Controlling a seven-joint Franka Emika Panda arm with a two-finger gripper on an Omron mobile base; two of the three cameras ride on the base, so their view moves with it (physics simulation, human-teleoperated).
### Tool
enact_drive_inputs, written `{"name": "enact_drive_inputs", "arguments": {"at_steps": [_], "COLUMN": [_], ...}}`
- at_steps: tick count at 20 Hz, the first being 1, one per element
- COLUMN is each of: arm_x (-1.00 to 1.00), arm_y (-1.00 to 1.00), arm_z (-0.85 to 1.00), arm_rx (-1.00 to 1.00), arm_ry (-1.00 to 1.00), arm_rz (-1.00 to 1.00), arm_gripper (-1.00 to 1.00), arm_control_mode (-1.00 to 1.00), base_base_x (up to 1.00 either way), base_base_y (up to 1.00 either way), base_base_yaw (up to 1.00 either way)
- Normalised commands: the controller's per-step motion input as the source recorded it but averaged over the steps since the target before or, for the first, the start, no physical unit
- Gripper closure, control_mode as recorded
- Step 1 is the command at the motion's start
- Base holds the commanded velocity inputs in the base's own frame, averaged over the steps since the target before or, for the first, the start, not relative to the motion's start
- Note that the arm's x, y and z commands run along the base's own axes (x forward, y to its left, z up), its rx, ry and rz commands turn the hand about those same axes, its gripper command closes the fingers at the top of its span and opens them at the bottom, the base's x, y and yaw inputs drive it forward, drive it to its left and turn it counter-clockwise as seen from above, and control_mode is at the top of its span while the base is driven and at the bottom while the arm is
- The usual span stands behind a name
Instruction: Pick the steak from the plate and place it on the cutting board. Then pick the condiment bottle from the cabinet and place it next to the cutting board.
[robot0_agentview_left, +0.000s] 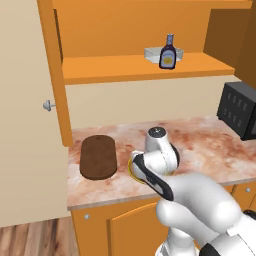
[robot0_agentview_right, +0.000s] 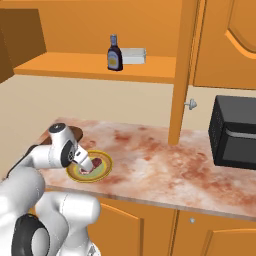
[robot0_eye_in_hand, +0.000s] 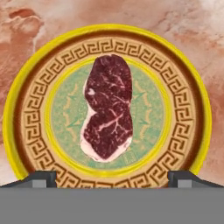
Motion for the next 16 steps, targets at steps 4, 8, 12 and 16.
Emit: {"name": "enact_drive_inputs", "arguments": {"at_steps": [4,8,12,16], "arm_x": [0.05,0.05,0.01,0.0], "arm_y": [-0.11,-0.21,-0.23,-0.04], "arm_z": [-0.35,-0.31,-0.25,-0.3], "arm_rx": [0.0,0.0,0.0,0.0], "arm_ry": [0.0,0.0,0.0,0.0], "arm_rz": [0.0,0.0,0.0,0.0], "arm_gripper": [-1.0,-1.0,-1.0,-1.0], "arm_control_mode": [-1.0,-1.0,-1.0,-1.0], "base_base_x": [0.0,0.0,0.0,0.0], "base_base_y": [0.0,0.0,0.0,0.0], "base_base_yaw": [0.0,0.0,0.0,0.0]}}
